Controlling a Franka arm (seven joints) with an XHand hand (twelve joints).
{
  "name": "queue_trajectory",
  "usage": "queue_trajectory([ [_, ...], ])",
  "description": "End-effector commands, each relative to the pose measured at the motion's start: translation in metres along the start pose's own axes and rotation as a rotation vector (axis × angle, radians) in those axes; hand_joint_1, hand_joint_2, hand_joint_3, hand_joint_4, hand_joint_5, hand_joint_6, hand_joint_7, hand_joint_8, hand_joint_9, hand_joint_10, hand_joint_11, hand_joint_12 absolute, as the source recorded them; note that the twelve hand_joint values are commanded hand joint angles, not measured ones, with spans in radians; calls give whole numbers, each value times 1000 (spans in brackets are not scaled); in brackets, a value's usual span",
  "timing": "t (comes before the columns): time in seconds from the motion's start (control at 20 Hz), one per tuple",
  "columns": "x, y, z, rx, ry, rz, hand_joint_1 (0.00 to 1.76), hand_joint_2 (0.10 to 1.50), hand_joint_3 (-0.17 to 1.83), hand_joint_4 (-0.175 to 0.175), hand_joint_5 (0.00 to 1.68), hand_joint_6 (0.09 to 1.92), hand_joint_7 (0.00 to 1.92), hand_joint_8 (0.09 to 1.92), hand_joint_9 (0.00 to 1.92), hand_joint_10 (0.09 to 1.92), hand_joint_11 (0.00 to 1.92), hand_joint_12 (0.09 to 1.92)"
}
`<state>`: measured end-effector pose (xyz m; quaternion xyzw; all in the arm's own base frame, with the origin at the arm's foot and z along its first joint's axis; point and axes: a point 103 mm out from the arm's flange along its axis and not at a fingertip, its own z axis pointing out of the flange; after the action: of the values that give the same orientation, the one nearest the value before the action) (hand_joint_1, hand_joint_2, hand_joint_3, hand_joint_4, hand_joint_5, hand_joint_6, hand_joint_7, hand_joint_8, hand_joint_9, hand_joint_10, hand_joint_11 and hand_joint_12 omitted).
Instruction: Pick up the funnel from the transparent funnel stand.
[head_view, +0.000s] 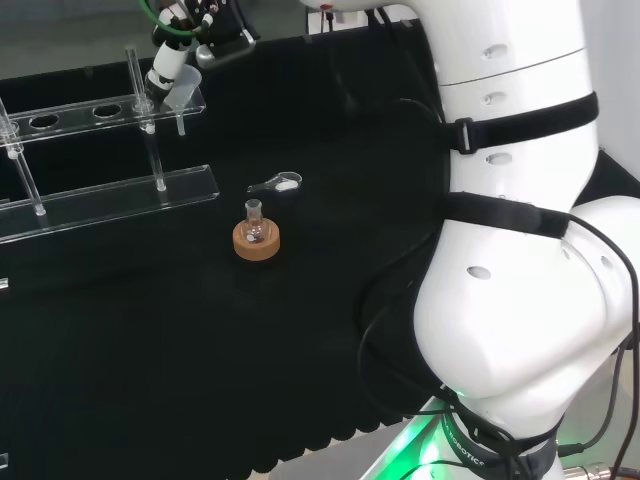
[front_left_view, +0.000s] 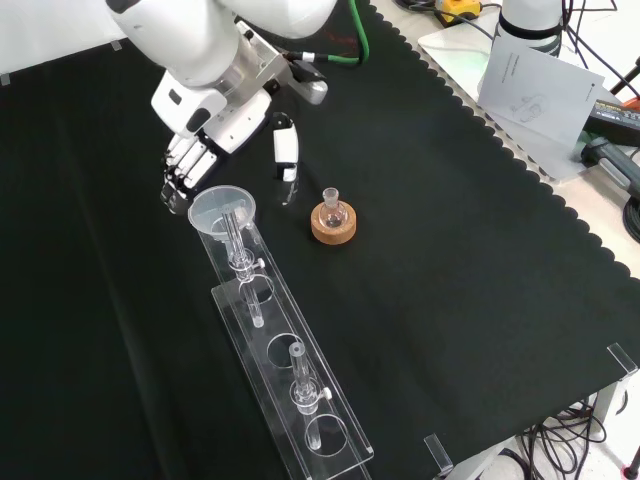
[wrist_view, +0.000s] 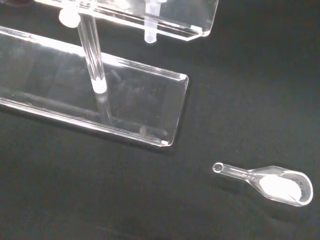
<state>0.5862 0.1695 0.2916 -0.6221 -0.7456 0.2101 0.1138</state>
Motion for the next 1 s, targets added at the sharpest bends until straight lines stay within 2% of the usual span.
queue_trajectory([
  [0.05, -2, 10, 8, 25, 3, -23, 591, 761, 207, -37, 0, 87, 0, 163, 0, 736, 215, 1539],
  [0.25, -3, 15, 10, 32, 5, -21, 591, 760, 210, -37, 1, 87, 0, 183, 0, 759, 213, 1542],
  [0.35, -24, 11, 14, 24, 24, -35, 592, 759, 212, -38, 3, 87, 0, 202, 0, 777, 212, 1543],
  [0.5, -28, 11, 16, 25, 28, -36, 595, 758, 216, -38, 9, 87, 0, 234, 0, 800, 211, 1543],
  [0.6, -26, 12, 16, 35, 17, -31, 597, 757, 219, -39, 14, 87, 0, 258, 0, 823, 213, 1542],
  [0.75, -12, 19, 16, 42, -2, -31, 600, 756, 224, -39, 20, 87, 0, 289, 1, 866, 219, 1541],
  [0.9, 2, 23, 18, 30, -6, -33, 602, 755, 227, -38, 26, 87, 0, 307, 11, 888, 225, 1539],
  [1.0, 1, 23, 21, 17, 7, -31, 604, 754, 229, -38, 28, 87, 0, 320, 14, 895, 229, 1537],
])
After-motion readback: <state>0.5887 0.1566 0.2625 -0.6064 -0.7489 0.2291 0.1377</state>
